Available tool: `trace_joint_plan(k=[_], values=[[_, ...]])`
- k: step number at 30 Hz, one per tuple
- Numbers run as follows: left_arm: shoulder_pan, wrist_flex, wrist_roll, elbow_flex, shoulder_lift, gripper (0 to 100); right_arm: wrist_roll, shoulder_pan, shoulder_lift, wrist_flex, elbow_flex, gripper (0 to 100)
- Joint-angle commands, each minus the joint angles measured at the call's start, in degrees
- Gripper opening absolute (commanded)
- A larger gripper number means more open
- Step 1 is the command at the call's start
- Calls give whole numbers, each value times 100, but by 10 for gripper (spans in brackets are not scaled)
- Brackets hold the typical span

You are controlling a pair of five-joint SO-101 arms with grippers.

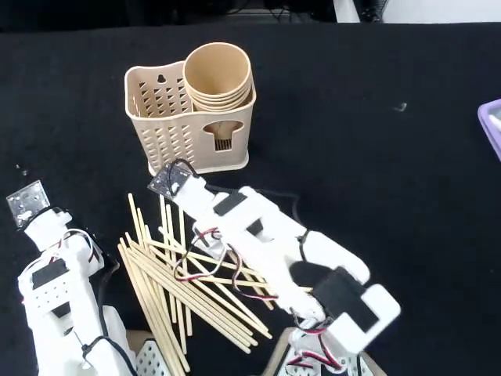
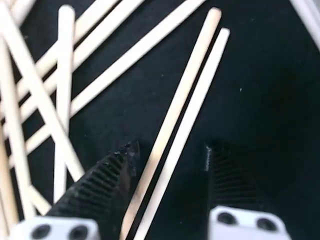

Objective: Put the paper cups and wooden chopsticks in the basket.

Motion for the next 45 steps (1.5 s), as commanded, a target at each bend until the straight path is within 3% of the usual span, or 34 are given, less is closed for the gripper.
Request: trace_joint_plan(k=[1, 5, 14, 20, 28, 39, 42, 45], values=[[101, -88, 44, -31, -97, 155, -44, 0, 198, 44, -435, 170], [101, -88, 44, -31, -97, 155, -44, 18, 251, 396, -620, 5], [101, -88, 44, -31, -97, 155, 237, 615, -66, 826, -611, 10], [101, -88, 44, -31, -97, 155, 246, 598, -1385, 1644, -848, 10], [101, -88, 44, -31, -97, 155, 246, 580, -2378, 1776, -796, 10], [101, -88, 44, -31, -97, 155, 202, 211, -3451, 2514, -3231, 10], [101, -88, 44, -31, -97, 155, 158, 211, -3451, 2154, -3802, 10], [101, -88, 44, -31, -97, 155, -492, 211, -3451, 1459, -4163, 10]])
